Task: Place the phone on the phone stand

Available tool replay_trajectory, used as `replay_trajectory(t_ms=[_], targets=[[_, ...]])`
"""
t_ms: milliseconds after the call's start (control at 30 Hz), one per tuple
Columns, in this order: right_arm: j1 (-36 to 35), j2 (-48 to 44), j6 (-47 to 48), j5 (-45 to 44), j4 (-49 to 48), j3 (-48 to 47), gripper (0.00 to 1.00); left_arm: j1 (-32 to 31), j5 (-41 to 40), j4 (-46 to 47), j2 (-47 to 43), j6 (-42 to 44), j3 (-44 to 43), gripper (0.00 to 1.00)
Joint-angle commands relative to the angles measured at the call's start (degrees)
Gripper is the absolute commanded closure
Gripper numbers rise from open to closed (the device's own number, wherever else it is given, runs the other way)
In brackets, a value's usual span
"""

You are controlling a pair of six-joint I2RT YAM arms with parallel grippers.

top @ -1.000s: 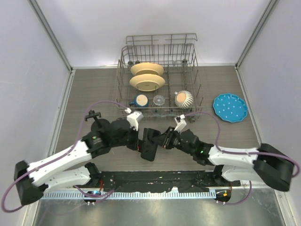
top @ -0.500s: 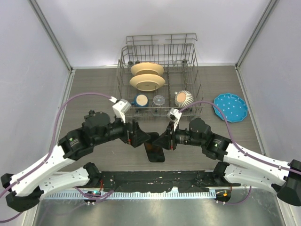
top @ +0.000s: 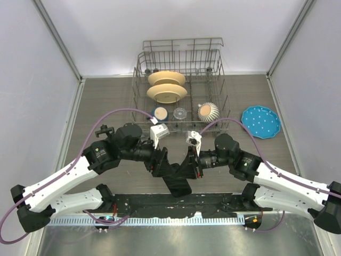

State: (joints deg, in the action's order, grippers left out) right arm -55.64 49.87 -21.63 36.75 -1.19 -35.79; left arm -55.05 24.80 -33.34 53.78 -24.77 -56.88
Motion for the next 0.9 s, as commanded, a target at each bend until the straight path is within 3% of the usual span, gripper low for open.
replay_trajectory(t_ms=[0, 200, 300, 333, 400, 467, 500, 567, 600, 700, 867], targets=[[0.09, -2.49, 1.41, 4.29, -4.35, -2.35, 0.99, 0.11, 12.10, 0.38, 0.18, 3.24, -1.21, 0.27], [0.09, -3.02, 1.33, 4.82, -5.66, -2.44, 0.99, 0.12, 15.36, -2.43, 3.25, 5.35, -2.09, 0.51], [0.09, -2.85, 1.06, 4.82, -6.54, -2.53, 0.99, 0.12, 15.29, -2.96, 3.44, 6.58, -2.71, 0.70], [0.09, -2.32, 0.89, 4.73, -6.89, -2.62, 0.99, 0.12, 14.59, -2.96, 3.35, 7.10, -2.97, 0.89], [0.09, -1.88, 0.54, 3.86, -6.81, -2.97, 0.99, 0.12, 11.52, -3.57, 2.65, 7.72, -3.32, 1.00], [0.18, -1.97, 0.36, -0.17, -6.02, -2.88, 0.87, 0.12, 4.32, -3.48, 0.81, 7.03, -3.32, 1.00], [0.09, -2.05, 0.10, -2.45, -5.32, -2.71, 0.68, 0.12, 1.69, -3.14, -0.07, 6.41, -3.15, 1.00], [0.09, -3.01, -1.04, -8.96, -4.96, -1.05, 0.47, 0.12, -4.91, -1.03, -3.49, 4.40, -2.01, 1.00], [0.09, -3.46, -1.92, -11.68, -5.14, -0.34, 0.32, 0.03, -7.11, -0.07, -5.07, 3.78, -1.57, 1.00], [0.09, -6.18, -7.97, -18.72, -9.87, 5.01, 0.20, 0.12, -16.77, 4.77, -11.40, -0.08, 0.89, 1.00], [0.18, -9.87, -19.74, -24.18, -27.34, 16.60, 0.12, 0.03, -27.95, 16.36, -21.33, -6.77, 8.00, 1.00]])
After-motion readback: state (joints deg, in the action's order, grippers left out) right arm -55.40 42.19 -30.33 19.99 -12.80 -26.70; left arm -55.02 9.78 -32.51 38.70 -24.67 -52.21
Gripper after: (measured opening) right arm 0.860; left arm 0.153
